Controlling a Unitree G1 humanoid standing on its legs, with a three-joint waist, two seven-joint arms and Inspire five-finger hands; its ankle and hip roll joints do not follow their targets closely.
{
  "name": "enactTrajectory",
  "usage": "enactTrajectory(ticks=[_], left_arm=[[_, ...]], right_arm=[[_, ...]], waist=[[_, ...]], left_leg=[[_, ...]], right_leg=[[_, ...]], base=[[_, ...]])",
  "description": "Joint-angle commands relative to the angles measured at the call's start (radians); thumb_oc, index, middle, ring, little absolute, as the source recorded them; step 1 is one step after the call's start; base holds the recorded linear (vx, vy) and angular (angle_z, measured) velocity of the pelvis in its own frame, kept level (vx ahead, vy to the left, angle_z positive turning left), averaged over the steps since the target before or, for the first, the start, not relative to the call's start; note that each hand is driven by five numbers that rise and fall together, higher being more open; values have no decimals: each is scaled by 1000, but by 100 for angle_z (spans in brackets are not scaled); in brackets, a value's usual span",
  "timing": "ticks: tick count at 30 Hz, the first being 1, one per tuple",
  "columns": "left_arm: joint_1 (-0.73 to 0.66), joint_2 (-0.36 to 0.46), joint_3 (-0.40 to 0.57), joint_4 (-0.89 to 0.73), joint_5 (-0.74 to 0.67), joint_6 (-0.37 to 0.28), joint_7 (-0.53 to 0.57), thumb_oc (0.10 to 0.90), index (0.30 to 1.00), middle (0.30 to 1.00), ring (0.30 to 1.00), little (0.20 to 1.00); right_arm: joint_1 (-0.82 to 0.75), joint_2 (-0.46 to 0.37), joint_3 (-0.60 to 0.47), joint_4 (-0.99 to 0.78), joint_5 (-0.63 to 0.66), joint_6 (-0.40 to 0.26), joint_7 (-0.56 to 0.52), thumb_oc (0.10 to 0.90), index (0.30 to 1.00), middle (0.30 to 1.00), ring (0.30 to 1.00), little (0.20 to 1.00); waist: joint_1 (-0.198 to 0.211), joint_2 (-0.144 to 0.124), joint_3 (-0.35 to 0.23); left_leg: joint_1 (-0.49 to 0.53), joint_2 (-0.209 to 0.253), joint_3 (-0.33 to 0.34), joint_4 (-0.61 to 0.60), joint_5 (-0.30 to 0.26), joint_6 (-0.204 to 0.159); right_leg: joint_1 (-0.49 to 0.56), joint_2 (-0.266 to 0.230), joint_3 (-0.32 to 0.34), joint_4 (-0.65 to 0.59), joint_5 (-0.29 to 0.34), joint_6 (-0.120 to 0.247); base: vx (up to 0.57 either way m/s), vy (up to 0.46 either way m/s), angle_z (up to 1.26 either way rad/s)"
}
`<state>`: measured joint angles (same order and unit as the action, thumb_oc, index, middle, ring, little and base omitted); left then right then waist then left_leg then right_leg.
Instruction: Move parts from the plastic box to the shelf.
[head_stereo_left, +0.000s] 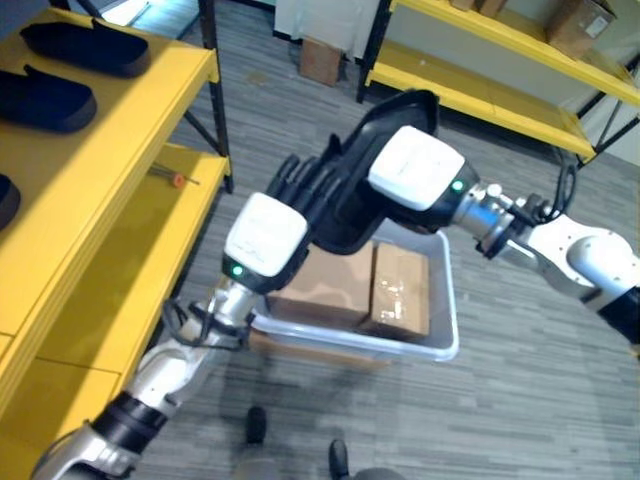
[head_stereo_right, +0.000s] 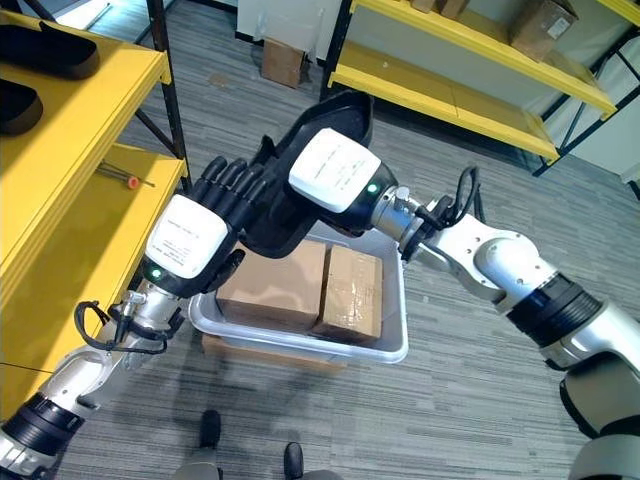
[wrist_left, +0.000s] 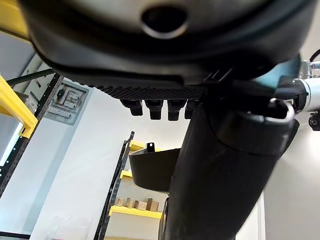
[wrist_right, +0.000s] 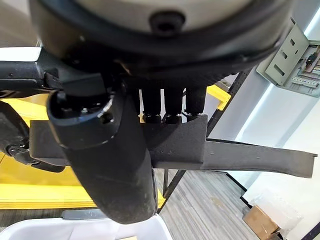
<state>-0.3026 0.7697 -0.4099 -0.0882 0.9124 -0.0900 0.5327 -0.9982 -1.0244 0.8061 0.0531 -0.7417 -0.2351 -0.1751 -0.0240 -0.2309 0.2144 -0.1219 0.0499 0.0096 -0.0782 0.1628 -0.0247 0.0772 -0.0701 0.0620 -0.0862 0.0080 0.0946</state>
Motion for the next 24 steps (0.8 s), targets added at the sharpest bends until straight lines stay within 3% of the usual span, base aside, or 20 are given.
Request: enactTrajectory(ticks=[1, 24], left_arm=[[-72, -21, -36, -6, -15, -22, 45, 900, 1000, 1000, 1000, 1000], [-152, -111, -86, -5, -39, -10, 57, 900, 1000, 1000, 1000, 1000]], right_arm=[[-130, 44, -32, 84, 73, 70, -101, 400, 300, 300, 300, 300], [-104, 95, -78, 65, 116, 79, -120, 400, 300, 300, 300, 300]], waist=[[7, -5, -197], [-2, -23, -193]], left_leg=[[71, 60, 1, -4, -135, -4], [67, 60, -2, -3, -134, -2]], right_leg=[[-120, 13, 15, 80, -20, -1], [-124, 16, 19, 84, -21, -4]], base=[[0, 0, 0], [0, 0, 0]])
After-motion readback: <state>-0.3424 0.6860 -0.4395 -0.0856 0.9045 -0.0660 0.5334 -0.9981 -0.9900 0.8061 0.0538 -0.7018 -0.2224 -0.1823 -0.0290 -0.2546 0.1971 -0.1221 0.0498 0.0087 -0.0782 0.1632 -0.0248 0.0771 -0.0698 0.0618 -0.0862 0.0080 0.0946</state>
